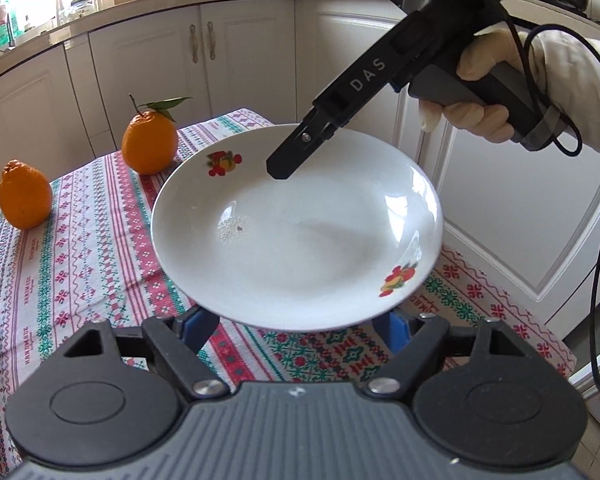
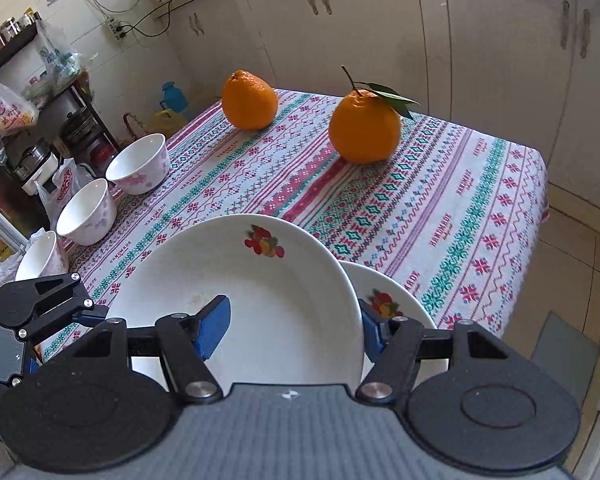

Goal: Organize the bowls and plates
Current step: 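Lift the gripped plate with the right tool over the plate stack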

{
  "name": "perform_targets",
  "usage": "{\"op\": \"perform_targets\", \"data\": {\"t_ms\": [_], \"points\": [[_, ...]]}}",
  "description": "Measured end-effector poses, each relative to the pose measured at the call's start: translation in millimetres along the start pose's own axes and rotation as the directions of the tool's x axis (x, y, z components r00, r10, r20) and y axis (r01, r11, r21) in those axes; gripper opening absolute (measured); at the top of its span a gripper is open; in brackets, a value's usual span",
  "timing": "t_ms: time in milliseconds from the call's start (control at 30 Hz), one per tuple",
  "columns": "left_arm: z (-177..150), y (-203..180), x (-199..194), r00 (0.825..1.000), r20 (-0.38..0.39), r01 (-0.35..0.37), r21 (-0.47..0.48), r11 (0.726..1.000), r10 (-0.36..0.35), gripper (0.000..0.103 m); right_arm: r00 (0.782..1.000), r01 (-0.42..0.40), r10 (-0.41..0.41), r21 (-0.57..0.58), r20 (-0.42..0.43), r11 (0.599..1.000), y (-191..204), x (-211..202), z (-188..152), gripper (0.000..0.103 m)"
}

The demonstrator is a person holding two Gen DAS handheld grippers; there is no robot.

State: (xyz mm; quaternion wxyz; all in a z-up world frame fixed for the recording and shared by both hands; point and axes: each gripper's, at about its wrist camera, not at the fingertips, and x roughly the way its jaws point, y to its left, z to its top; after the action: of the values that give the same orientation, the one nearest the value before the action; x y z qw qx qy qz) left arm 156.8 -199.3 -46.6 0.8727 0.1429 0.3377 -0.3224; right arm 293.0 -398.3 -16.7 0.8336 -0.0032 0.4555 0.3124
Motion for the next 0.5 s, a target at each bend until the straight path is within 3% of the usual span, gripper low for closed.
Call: {"op": "perform_targets", "data": {"t_ms": [500], "points": [[9.1,-13.0,20.1,0.998,-0.036,0.043,0.022,0.999,-0.042,0.083,1.0,0.016,-0.017,0.061,0.011,0.998,-25.2,-9.1,-25.4,0.072]]}}
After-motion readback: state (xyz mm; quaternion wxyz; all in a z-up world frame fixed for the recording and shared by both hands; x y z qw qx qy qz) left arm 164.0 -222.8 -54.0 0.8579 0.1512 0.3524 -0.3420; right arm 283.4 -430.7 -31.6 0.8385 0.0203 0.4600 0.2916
